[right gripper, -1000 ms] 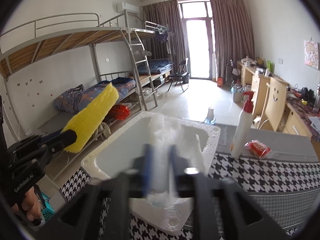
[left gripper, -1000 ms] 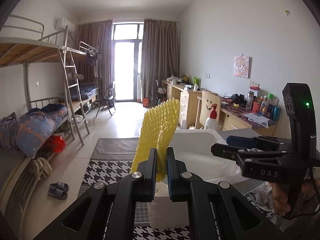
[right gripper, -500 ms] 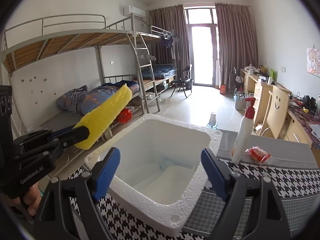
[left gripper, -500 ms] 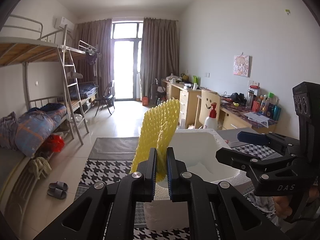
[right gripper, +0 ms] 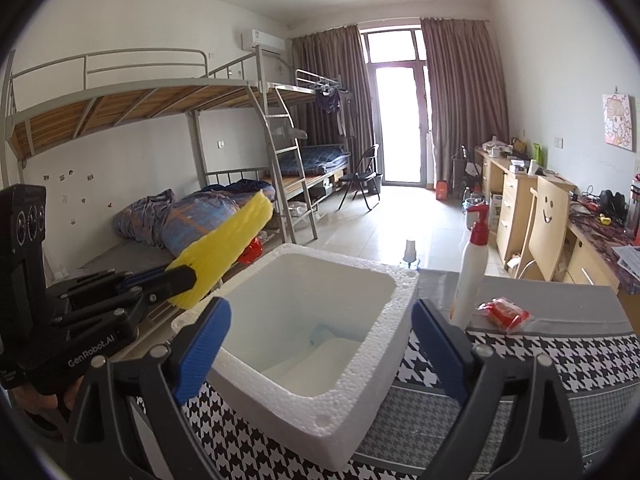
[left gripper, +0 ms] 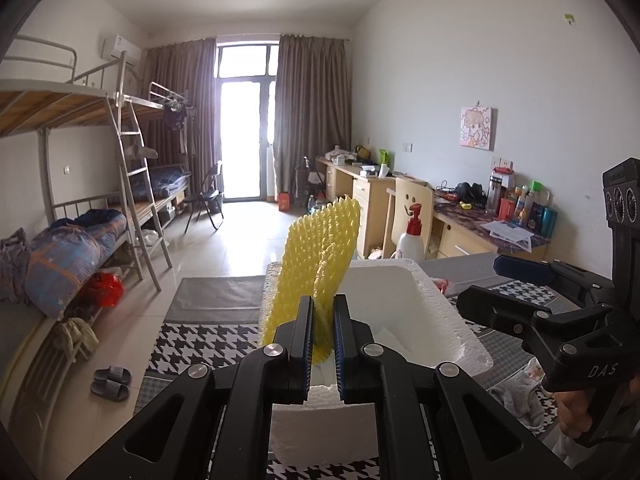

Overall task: Organize soft objects
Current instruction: 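Open right gripper to drop white tissue into the foam box, then open left gripper to drop yellow foam net into the foam box, then withdraw both grippers from foam box toward the grey cloth on table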

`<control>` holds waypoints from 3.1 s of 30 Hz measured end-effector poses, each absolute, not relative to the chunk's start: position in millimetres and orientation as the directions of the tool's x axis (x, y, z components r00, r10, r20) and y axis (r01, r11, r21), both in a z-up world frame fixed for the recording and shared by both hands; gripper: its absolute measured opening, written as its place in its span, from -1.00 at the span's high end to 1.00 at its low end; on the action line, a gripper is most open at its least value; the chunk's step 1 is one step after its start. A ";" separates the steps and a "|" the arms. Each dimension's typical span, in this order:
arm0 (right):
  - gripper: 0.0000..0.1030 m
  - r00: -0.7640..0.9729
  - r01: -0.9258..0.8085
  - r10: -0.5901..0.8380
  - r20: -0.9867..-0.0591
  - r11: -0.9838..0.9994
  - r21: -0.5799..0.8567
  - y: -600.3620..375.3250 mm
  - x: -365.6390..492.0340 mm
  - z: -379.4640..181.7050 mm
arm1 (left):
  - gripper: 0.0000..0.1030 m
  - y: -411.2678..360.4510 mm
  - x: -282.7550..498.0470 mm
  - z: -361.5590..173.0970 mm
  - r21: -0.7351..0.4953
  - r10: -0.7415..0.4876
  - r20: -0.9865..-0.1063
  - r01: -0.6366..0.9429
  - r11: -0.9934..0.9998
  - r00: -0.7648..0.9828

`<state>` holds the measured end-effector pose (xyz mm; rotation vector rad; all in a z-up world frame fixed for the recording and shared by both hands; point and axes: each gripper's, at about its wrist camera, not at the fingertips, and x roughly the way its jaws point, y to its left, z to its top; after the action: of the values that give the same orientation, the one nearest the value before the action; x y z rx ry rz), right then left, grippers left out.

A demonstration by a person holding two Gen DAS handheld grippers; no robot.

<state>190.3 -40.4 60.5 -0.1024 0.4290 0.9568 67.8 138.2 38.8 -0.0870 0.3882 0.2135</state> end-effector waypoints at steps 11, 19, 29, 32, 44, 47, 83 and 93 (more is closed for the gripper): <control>-0.88 0.534 -0.785 0.749 -0.393 0.612 0.099 -56.2 195.9 58.5 | 0.81 126.2 77.7 39.4 -0.031 0.174 -0.397 -0.203 0.979 0.901; -0.88 0.552 -0.774 0.736 -0.392 0.627 0.087 -68.9 196.8 56.5 | 0.81 117.3 85.9 37.2 -0.021 0.165 -0.415 -0.191 0.981 0.895; -0.88 0.574 -0.749 0.716 -0.397 0.655 0.098 -82.5 203.6 54.7 | 0.81 119.8 99.2 28.3 -0.014 0.185 -0.462 -0.216 0.976 0.867; -0.88 0.579 -0.744 0.711 -0.399 0.661 0.098 -85.5 204.6 53.9 | 0.81 118.1 103.5 26.6 -0.012 0.190 -0.471 -0.221 0.975 0.861; -0.88 0.590 -0.730 0.699 -0.403 0.675 0.102 -93.6 208.2 51.9 | -0.55 116.3 107.6 27.7 -0.009 0.231 -0.469 -0.266 0.964 0.853; -0.88 0.595 -0.727 0.696 -0.402 0.679 0.102 -96.7 209.1 51.8 | -0.85 116.3 107.2 29.1 -0.001 0.255 -0.457 -0.287 0.958 0.852; -0.88 0.621 -0.716 0.695 -0.363 0.691 0.099 -132.5 192.4 59.5 | -0.98 85.1 76.1 40.9 -0.013 0.230 -0.383 -0.253 0.967 0.895; -0.88 0.632 -0.707 0.686 -0.361 0.701 0.093 -142.4 185.9 57.5 | -0.98 75.8 69.4 40.8 -0.014 0.216 -0.374 -0.238 0.971 0.902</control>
<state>185.9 -142.4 57.5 -0.0596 0.3879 0.7976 69.4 75.8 40.8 -0.0594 0.3793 0.2350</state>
